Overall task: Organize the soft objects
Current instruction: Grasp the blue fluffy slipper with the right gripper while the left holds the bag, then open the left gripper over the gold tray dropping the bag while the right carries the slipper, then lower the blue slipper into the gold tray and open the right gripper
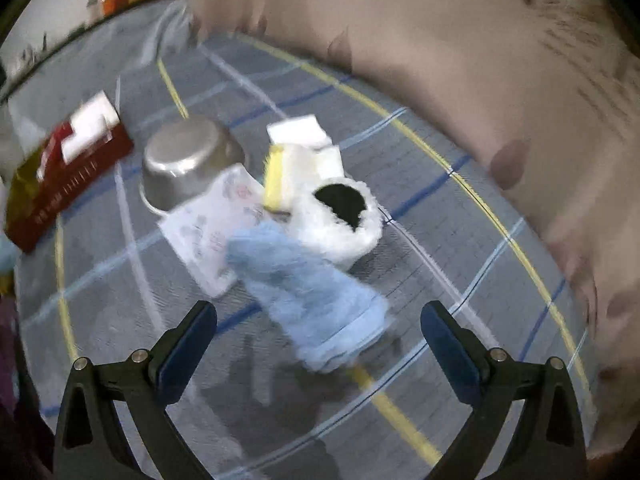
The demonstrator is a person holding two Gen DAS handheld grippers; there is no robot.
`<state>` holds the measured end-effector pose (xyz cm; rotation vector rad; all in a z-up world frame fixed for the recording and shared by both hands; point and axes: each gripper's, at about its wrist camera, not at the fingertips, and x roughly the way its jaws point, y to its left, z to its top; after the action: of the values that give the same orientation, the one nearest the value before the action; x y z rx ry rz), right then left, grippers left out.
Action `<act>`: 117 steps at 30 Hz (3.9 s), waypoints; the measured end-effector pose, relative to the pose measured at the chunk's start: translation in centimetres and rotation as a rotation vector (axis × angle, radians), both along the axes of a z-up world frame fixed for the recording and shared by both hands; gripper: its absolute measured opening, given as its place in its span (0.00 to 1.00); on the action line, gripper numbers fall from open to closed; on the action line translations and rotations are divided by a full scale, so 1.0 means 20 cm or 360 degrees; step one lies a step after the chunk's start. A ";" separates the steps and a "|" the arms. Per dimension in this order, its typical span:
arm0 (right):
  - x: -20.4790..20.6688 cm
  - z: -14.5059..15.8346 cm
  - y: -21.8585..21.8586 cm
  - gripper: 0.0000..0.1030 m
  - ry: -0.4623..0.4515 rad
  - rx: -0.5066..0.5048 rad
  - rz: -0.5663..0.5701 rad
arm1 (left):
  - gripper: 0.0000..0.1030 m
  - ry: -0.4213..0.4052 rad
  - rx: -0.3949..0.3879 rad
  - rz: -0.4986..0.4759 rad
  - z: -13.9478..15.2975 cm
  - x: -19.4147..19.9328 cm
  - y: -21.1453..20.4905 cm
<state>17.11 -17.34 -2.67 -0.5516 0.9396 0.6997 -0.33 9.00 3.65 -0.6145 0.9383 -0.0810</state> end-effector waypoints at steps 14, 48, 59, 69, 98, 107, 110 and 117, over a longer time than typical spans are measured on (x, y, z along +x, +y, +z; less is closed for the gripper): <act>-0.04 -0.10 0.03 0.15 0.0285 -0.0023 0.0093 | 0.35 0.0012 0.0085 -0.0018 0.02 0.04 -0.03; -1.08 0.05 -0.11 0.13 0.0435 0.1177 -0.0609 | 0.37 0.0033 0.0343 0.0070 -0.18 0.01 0.54; -1.09 0.05 -0.08 0.13 0.0446 0.1170 -0.0618 | 0.44 -0.0007 0.0535 -0.0036 -0.20 0.16 0.49; -1.09 0.06 -0.06 0.13 0.0440 0.1179 -0.0611 | 0.62 -0.0142 0.0566 -0.0061 -0.10 0.13 0.49; -0.90 0.13 1.12 0.14 0.0899 0.1333 -0.0251 | 0.62 -0.0086 0.0759 0.0713 -0.06 -0.66 0.75; -0.87 -0.11 1.40 0.15 0.1043 0.1263 -0.0445 | 0.62 -0.0076 0.0728 0.0798 -0.06 -0.67 0.85; -0.89 -0.15 1.47 0.15 0.1074 0.1220 -0.0447 | 0.62 -0.0050 0.0758 0.0800 -0.07 -0.66 0.86; -0.94 -0.22 1.58 0.17 0.1091 0.1117 -0.0426 | 0.62 -0.0022 0.0804 0.0799 -0.08 -0.65 0.87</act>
<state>-1.60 14.24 -7.15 0.4637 1.2735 0.9288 -13.33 26.31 2.08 -0.3609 0.7278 0.5839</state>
